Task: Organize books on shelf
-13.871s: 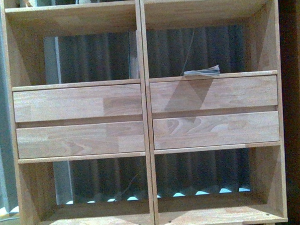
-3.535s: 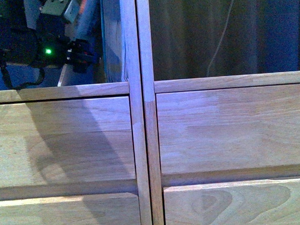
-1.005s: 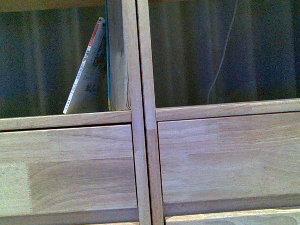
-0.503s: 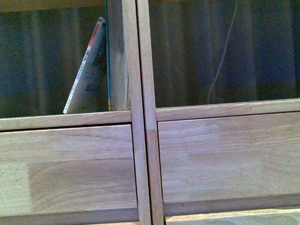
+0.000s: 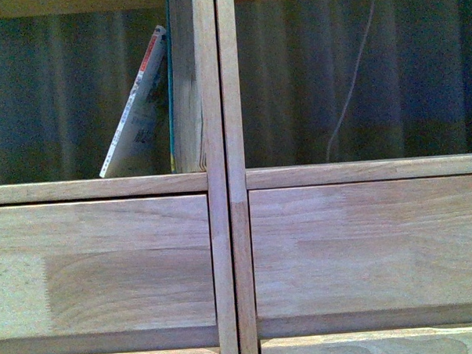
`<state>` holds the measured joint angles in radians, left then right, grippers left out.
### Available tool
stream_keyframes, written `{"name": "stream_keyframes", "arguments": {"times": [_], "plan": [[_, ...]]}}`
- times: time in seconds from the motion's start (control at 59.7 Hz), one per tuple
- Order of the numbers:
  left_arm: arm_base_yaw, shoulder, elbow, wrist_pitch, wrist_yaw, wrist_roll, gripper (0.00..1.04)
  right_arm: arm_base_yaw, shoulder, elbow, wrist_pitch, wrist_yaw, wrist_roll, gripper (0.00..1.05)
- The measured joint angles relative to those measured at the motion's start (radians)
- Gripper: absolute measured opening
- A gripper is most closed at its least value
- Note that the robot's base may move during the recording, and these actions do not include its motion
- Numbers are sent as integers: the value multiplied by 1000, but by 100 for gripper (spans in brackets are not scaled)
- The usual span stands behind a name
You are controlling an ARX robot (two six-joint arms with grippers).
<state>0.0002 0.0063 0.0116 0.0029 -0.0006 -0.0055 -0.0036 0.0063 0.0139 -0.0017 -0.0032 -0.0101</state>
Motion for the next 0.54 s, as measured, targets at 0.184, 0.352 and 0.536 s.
{"name": "stream_keyframes", "arguments": {"times": [0.184, 0.352, 0.536], "plan": [[0, 0, 0, 0, 0, 0, 13, 0, 0, 0, 0, 0, 0, 12], [0, 0, 0, -1, 0, 0, 49, 0, 0, 0, 0, 0, 0, 47], [0, 0, 0, -1, 0, 0, 80, 0, 0, 0, 0, 0, 0, 77]]}}
